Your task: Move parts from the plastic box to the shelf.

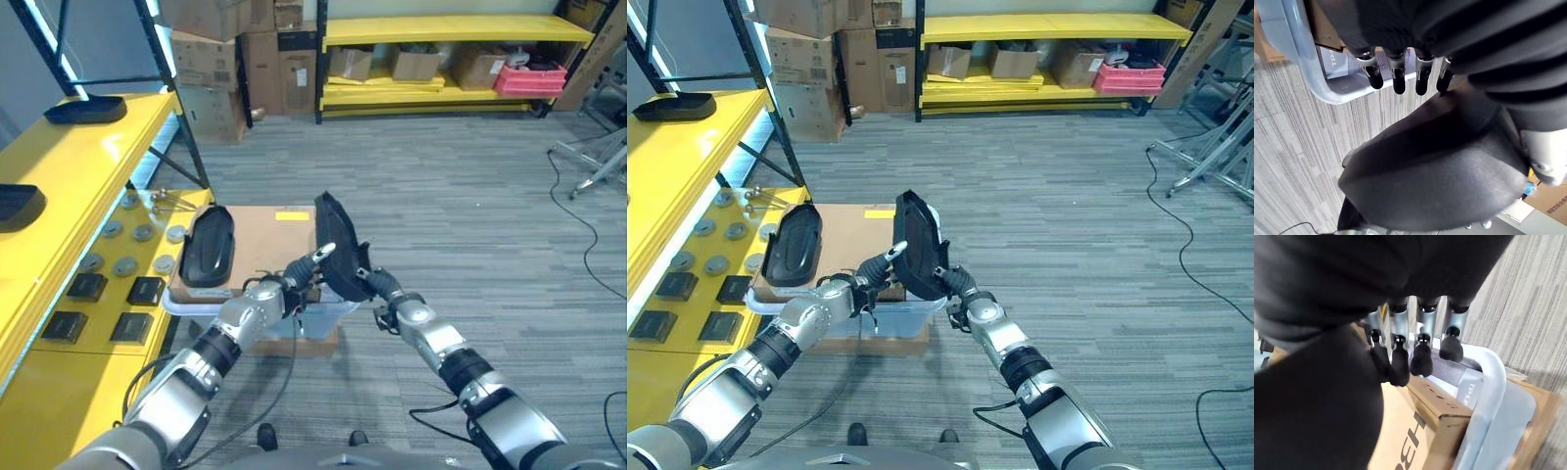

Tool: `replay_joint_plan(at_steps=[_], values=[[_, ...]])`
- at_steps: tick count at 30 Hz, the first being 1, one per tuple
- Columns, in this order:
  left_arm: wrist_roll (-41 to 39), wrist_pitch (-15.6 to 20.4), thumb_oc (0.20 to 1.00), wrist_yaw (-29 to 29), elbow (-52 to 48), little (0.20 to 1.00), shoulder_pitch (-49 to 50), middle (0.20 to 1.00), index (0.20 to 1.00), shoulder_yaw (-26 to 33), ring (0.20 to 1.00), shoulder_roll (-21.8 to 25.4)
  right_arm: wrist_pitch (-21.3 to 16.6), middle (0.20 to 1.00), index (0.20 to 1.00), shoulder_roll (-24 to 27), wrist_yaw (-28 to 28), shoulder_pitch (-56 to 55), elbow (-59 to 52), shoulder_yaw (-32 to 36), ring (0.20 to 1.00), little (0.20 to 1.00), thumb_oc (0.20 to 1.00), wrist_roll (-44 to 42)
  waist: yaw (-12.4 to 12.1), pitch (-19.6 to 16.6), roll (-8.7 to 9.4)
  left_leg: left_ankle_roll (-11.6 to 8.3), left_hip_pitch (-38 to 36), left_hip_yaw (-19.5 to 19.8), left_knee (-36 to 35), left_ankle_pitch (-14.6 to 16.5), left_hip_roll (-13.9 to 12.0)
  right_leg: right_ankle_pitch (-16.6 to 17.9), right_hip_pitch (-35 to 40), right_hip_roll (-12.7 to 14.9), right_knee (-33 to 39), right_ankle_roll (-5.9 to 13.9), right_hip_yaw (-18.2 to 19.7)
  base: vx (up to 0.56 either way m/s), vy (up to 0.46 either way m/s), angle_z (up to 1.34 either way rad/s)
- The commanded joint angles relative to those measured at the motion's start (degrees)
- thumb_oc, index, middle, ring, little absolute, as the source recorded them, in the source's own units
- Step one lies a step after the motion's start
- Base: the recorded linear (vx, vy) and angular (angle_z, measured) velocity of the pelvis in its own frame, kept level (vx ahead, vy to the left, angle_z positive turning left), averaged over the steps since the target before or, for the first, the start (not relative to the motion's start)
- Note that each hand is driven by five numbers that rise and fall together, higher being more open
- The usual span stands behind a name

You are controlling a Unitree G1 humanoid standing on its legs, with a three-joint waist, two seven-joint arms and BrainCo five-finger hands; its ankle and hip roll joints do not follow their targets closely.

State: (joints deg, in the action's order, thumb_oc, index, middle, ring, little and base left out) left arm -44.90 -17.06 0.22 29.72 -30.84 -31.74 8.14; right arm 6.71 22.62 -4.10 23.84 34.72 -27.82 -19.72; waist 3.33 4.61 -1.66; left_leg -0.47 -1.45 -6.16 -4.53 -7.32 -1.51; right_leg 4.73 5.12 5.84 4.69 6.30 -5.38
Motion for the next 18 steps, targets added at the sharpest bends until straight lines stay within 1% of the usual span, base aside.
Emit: replay_joint_plan(at_steps=[1, 3, 4, 5, 7, 8, 9, 10, 11, 13, 14, 15, 18], values=[[5.0, 2.2, 1.000, -0.9, 0.9, 1.000, -5.1, 1.000, 1.000, -2.7, 1.000, -2.0, -1.9, 0.200, 0.200, -2.8, 3.0, 5.3, -1.2, -2.6, 0.200, 0.200, 0.200, 3.6, -1.8, -3.1, 2.44, 0.02, -2.6, 1.8, 0.9, 6.4, 1.1, 1.5, -2.6, 1.2, 0.1, 1.41, -1.9, 0.00, 0.000, 0.00], [6.7, 2.4, 1.000, -0.5, 0.7, 1.000, -4.9, 1.000, 1.000, -3.0, 1.000, -1.7, -1.8, 0.200, 0.200, -3.0, 3.2, 5.0, -1.3, -3.2, 0.200, 0.200, 0.200, 3.9, -1.9, -3.0, 2.45, 0.04, -2.6, 1.9, 0.8, 6.4, 1.0, 1.4, -2.5, 1.2, 0.1, 1.41, -1.9, 0.00, 0.000, 0.00], [9.2, 2.8, 1.000, -0.3, 0.6, 1.000, -4.6, 1.000, 1.000, -2.9, 1.000, -1.3, -1.7, 0.200, 0.200, -3.0, 3.3, 4.5, -1.5, -3.6, 0.200, 0.200, 0.200, 4.6, -2.0, -2.9, 2.45, 0.04, -2.7, 2.1, 0.7, 6.4, 1.0, 1.3, -2.3, 1.2, 0.1, 1.37, -2.0, 0.00, 0.000, 0.00], [12.8, 2.6, 1.000, -0.3, -0.1, 1.000, -4.2, 1.000, 1.000, -3.0, 1.000, 0.1, -1.2, 0.200, 0.200, -2.8, 1.6, 3.5, -2.3, -3.4, 0.200, 0.200, 0.200, 3.3, -2.1, -2.9, 2.38, 0.00, -2.8, 2.0, 0.7, 6.3, 0.9, 1.2, -2.2, 1.2, 0.1, 1.35, -2.2, 0.00, 0.000, 0.00], [12.8, 2.7, 1.000, -0.2, -0.3, 1.000, -4.0, 1.000, 1.000, -3.1, 1.000, 0.5, -1.1, 0.200, 0.200, -2.7, 1.3, 3.3, -2.5, -3.2, 0.200, 0.200, 0.200, 3.1, -2.0, -2.9, 2.38, -0.02, -2.7, 2.0, 0.8, 6.3, 0.9, 1.1, -2.2, 1.2, 0.1, 1.35, -2.3, 0.00, 0.000, 0.00], [12.1, 1.7, 1.000, -0.1, -2.7, 1.000, -2.7, 1.000, 1.000, -2.3, 1.000, 2.0, -1.5, 0.200, 0.200, -1.9, -1.1, 1.3, -4.0, -1.9, 0.200, 0.200, 0.200, 1.8, -2.4, -2.6, 2.28, -0.04, -2.6, 2.3, 1.0, 6.3, 1.0, 1.0, -2.2, 1.3, 0.0, 1.55, -2.4, 0.00, 0.000, 0.00], [13.4, 3.6, 1.000, 0.8, -1.8, 1.000, -2.5, 1.000, 1.000, -2.3, 1.000, 2.6, -3.0, 0.200, 0.200, -1.2, -2.6, 1.1, -3.3, -1.7, 0.200, 0.200, 0.200, 0.6, -2.5, -2.3, 2.22, 0.01, -2.8, 2.7, 0.8, 6.3, 1.1, 1.1, -2.1, 1.2, -0.1, 1.58, -2.3, 0.02, 0.016, 0.04], [12.5, 4.7, 1.000, 0.9, 0.0, 1.000, -3.3, 1.000, 1.000, -1.9, 1.000, 2.9, -3.7, 0.200, 0.200, -0.9, -3.8, 1.9, -2.4, -1.4, 0.200, 0.200, 0.200, -1.1, -2.4, -2.2, 2.17, 0.04, -3.1, 2.8, 0.7, 6.2, 1.1, 1.2, -1.8, 1.2, 0.0, 1.51, -2.3, 0.05, 0.019, 0.06], [11.7, 5.4, 1.000, 0.7, 1.5, 1.000, -3.9, 1.000, 1.000, -1.2, 1.000, 3.1, -4.2, 0.200, 0.200, -0.7, -4.7, 2.5, -1.9, -0.8, 0.200, 0.200, 0.200, -2.5, -2.3, -2.2, 2.10, 0.00, -3.4, 2.7, 0.6, 6.2, 1.0, 1.3, -1.5, 1.2, 0.0, 1.44, -2.3, 0.05, 0.018, 0.06], [11.3, 5.6, 1.000, 0.8, 2.3, 1.000, -4.3, 1.000, 1.000, -0.6, 1.000, 3.2, -4.4, 0.200, 0.200, -0.4, -5.4, 2.9, -1.6, -0.2, 0.200, 0.200, 0.200, -3.6, -2.3, -2.2, 2.02, -0.03, -3.6, 2.6, 0.5, 6.2, 0.9, 1.2, -1.4, 1.2, 0.0, 1.39, -2.3, 0.03, 0.016, 0.01], [10.7, 5.3, 1.000, 1.4, 2.4, 1.000, -4.5, 1.000, 1.000, 0.7, 1.000, 4.2, -4.9, 0.200, 0.200, 0.5, -6.7, 2.9, -2.1, 2.3, 0.200, 0.200, 0.200, -5.3, -2.1, -2.3, 1.88, -0.08, -3.7, 2.5, 0.5, 6.3, 0.8, 1.1, -1.2, 1.2, 0.1, 1.43, -2.3, 0.04, 0.022, -0.03], [10.6, 3.7, 1.000, 1.9, 1.1, 1.000, -3.8, 1.000, 1.000, 2.8, 1.000, 5.8, -5.2, 0.200, 0.200, 2.6, -7.6, 2.2, -4.1, 6.4, 0.200, 0.200, 0.200, -5.2, -2.1, -2.4, 1.77, 0.02, -3.9, 2.5, 0.5, 6.4, 0.8, 1.0, -1.0, 1.2, 0.0, 1.44, -2.4, 0.04, 0.021, -0.03], [9.9, 3.1, 1.000, 1.1, 1.1, 1.000, -3.7, 1.000, 1.000, 4.4, 1.000, 7.0, -5.2, 0.200, 0.200, 4.5, -7.3, 2.1, -5.5, 9.4, 0.200, 0.200, 0.200, -4.9, -2.0, -2.3, 1.72, 0.08, -4.1, 2.5, 0.4, 6.5, 0.8, 0.9, -0.9, 1.2, 0.0, 1.52, -2.6, 0.00, 0.000, 0.00]])
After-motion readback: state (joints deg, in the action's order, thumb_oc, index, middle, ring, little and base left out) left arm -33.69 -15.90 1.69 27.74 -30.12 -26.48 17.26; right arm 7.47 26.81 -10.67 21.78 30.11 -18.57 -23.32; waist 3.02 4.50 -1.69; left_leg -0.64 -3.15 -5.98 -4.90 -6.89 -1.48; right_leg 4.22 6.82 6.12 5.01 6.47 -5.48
